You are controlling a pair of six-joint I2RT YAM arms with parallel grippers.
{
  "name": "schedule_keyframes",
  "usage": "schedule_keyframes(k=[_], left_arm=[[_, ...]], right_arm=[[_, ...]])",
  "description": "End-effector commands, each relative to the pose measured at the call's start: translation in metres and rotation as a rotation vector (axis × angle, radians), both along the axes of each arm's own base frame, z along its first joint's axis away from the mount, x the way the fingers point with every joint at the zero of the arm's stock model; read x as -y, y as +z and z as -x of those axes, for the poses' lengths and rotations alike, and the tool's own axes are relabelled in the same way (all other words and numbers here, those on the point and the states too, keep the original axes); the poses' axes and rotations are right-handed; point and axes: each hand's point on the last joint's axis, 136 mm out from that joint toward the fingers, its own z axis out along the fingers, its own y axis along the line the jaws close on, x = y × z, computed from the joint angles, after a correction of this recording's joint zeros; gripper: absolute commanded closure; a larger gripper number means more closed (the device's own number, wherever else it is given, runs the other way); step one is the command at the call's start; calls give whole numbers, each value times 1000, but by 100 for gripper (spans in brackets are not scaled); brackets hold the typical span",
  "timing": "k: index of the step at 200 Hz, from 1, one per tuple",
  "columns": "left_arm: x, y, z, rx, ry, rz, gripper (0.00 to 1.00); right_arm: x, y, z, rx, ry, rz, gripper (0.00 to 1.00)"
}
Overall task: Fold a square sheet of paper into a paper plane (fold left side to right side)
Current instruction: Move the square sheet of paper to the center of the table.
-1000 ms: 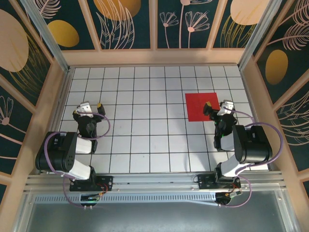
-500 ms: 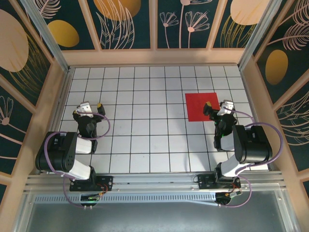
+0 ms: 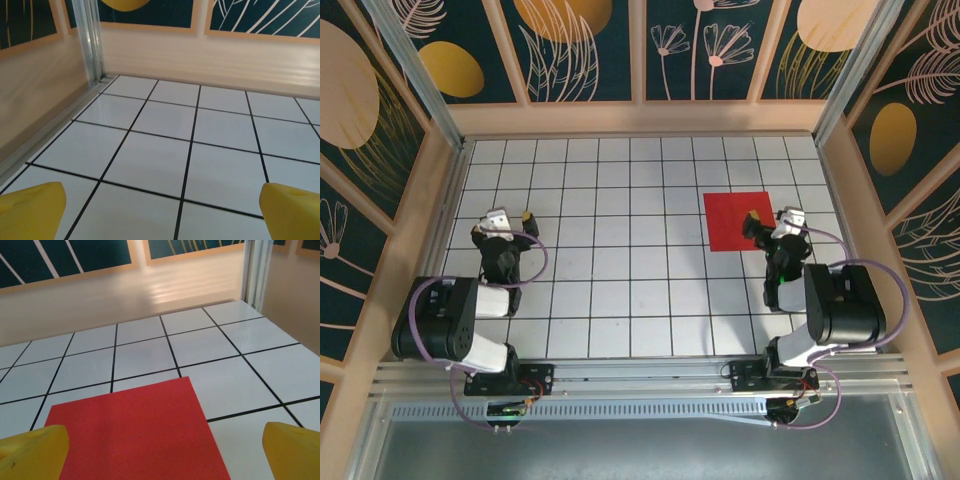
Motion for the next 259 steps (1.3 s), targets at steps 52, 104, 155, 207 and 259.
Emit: schedule_keyframes(k=[52,104,155,207,259], left_arm=[[12,44,-8,-77,-42,197,1],[66,49,-8,-148,-270,539,1],[127,46,2,-289,-424,609,1],[152,41,22,-293,-486,729,1],[150,40,25,-303,-472,709,1]], right_arm=[[0,42,-23,-148,-43,-234,1],[-56,4,-47,-421,139,-474,1],[-92,-40,-70,-579,187,-504,1],[-100,-78,-83,-676,160,-505,2],[-113,-97,-74,-739,154,-511,2]])
